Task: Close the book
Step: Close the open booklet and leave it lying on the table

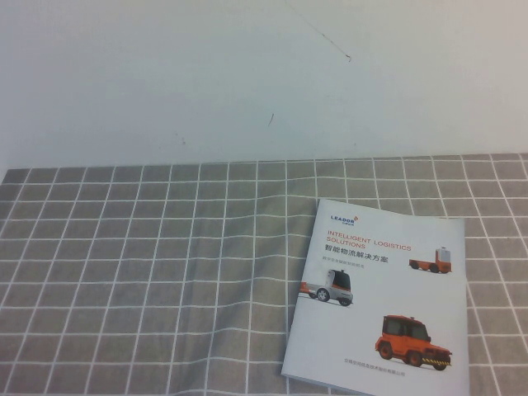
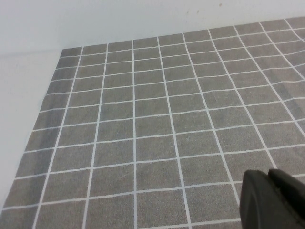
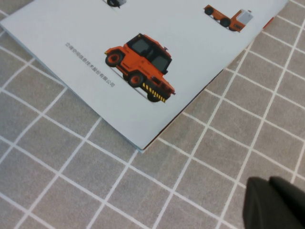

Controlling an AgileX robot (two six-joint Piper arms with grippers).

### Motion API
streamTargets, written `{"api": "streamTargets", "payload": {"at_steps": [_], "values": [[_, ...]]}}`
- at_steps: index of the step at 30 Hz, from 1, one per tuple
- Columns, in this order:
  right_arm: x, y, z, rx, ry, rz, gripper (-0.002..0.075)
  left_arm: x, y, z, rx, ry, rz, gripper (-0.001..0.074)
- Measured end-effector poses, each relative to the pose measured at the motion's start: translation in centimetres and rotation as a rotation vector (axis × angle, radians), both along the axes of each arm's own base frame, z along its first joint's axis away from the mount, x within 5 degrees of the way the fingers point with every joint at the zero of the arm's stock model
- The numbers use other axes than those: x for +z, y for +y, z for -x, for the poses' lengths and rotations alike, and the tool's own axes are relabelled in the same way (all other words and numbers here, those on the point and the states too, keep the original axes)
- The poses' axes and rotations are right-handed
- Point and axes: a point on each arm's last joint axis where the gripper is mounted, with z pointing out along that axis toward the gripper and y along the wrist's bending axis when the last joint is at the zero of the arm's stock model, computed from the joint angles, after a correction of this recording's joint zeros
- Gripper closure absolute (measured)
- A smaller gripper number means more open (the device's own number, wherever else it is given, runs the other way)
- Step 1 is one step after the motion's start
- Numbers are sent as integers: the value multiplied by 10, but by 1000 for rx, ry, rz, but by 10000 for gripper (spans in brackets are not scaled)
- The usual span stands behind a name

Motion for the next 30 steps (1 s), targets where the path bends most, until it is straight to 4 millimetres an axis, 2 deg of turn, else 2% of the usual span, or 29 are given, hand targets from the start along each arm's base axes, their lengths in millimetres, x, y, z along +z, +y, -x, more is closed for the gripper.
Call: {"api": "streamTargets", "payload": {"at_steps": [30], "values": [[0, 0, 0, 0, 0, 0, 729, 0, -5, 0, -43, 0, 34, 738]]}}
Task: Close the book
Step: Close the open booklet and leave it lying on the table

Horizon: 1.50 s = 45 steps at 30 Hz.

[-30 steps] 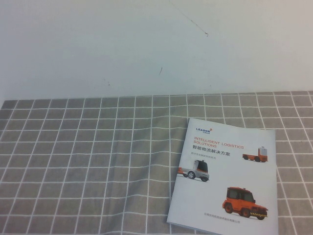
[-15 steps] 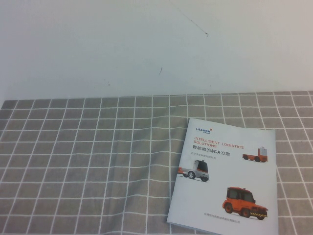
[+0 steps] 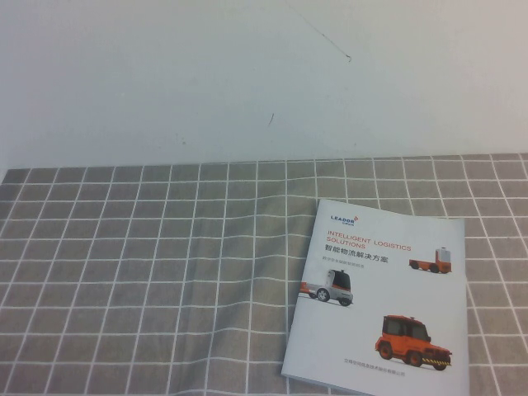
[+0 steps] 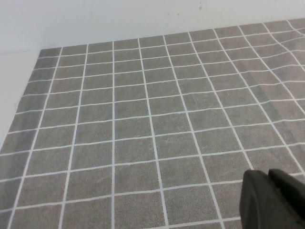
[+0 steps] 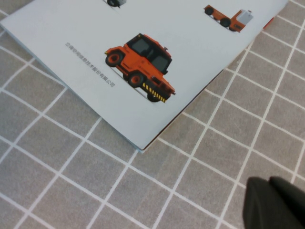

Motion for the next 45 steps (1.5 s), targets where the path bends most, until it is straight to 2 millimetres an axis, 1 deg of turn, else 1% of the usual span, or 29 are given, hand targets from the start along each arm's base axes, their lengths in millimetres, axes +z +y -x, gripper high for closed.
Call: {"api": "streamTargets", "payload": {"at_steps": [23, 27, 33, 36, 38, 41, 44, 45], "values": [[-1, -1, 0, 1, -5, 13, 729, 0, 0, 0, -1, 3, 1, 738], [0, -11, 2, -22, -73, 105, 729, 0, 0, 0, -2, 5, 3, 738], [1, -26, 14, -183, -241, 89, 729, 0, 0, 0, -2, 5, 4, 738], [-7, -32, 22, -276, -344, 59, 729, 0, 0, 0, -2, 5, 4, 738], [-17, -34, 25, -329, -390, 28, 729, 0, 0, 0, -2, 5, 4, 738], [-35, -35, 28, -370, -420, -5, 729, 0, 0, 0, -2, 5, 4, 738], [-56, -34, 29, -386, -398, -35, 729, 0, 0, 0, -2, 5, 4, 738], [-59, -34, 29, -387, -394, -45, 729, 0, 0, 0, -2, 5, 4, 738]]}}
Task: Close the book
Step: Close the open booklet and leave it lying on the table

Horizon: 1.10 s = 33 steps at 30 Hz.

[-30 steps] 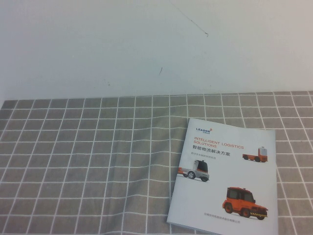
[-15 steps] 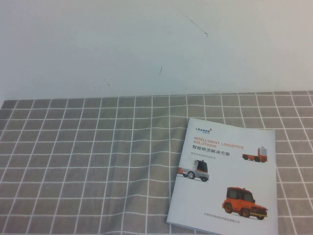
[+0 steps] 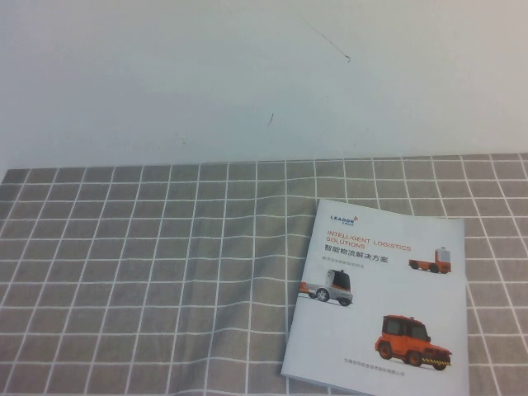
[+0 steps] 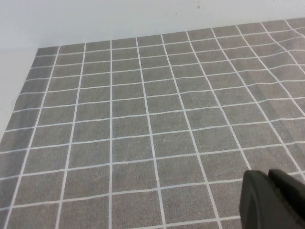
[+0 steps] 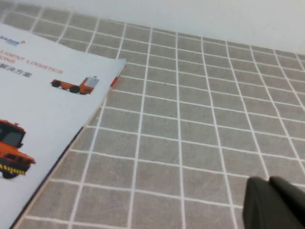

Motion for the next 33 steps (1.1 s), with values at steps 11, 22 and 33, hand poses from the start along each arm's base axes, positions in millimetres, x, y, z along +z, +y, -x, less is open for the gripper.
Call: {"api": "streamTargets", "payload": {"at_steps": [11, 22, 33], "values": [[0, 3, -1, 6, -21, -73, 729, 0, 0, 0, 0, 1, 2, 738], [0, 3, -1, 7, -21, -89, 729, 0, 0, 0, 0, 1, 2, 738], [0, 3, -1, 7, -21, -92, 729, 0, 0, 0, 0, 1, 2, 738]]}}
